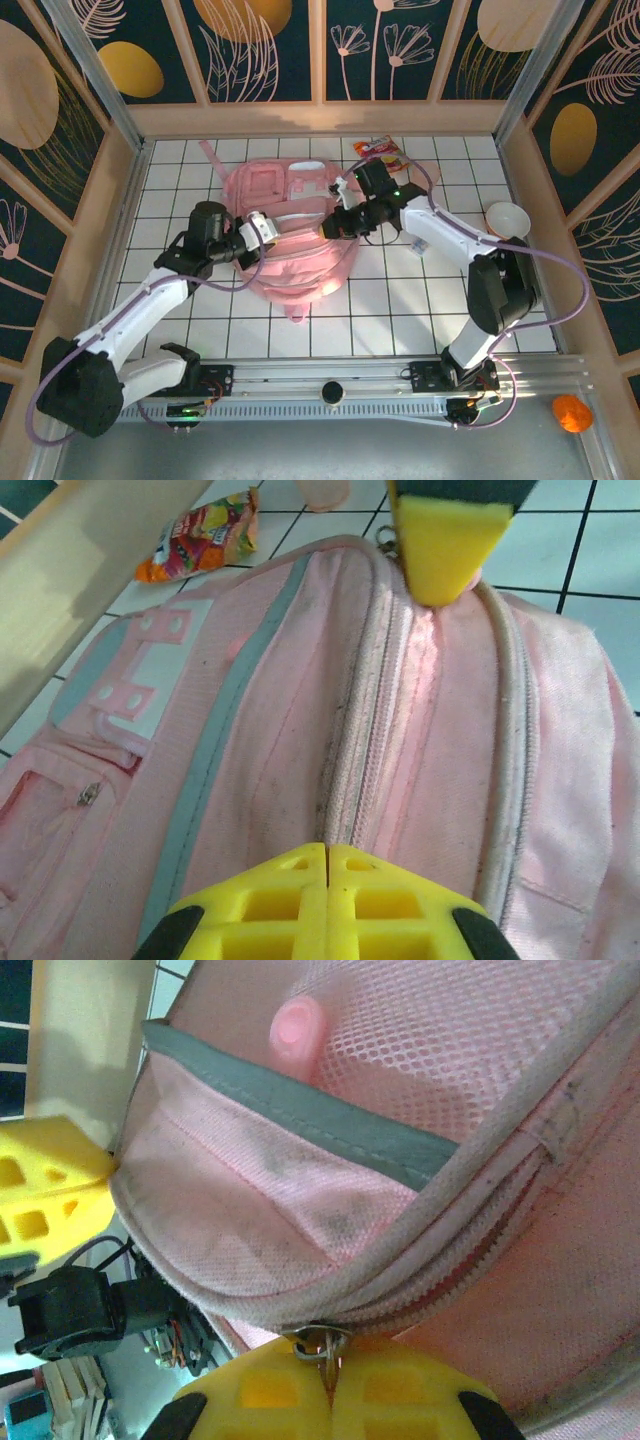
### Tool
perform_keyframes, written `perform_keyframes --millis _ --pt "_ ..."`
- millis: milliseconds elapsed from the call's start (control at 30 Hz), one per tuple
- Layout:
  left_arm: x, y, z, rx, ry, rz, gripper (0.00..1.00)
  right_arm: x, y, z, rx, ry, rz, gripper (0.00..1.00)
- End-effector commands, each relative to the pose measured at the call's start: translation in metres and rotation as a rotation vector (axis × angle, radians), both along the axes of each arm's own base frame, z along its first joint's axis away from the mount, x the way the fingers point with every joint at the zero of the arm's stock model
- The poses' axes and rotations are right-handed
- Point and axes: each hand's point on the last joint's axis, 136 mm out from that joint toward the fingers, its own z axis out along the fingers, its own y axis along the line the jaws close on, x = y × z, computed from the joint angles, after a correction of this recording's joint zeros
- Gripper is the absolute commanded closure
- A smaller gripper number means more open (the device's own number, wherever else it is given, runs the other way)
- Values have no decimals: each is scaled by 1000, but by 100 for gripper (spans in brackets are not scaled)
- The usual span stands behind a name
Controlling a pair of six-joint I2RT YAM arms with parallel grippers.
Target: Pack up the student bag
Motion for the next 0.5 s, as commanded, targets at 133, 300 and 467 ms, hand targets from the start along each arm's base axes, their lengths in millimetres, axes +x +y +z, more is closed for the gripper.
perform_keyframes --millis 133,300,467 --pt "-18 -45 14 -206 150 23 100 11 -3 -10 -42 -26 25 100" --pt "14 -41 40 -305 113 182 100 1 -13 -19 -68 -13 11 100" --pt "11 -35 23 -167 37 136 54 -4 -14 -18 -59 -18 19 100"
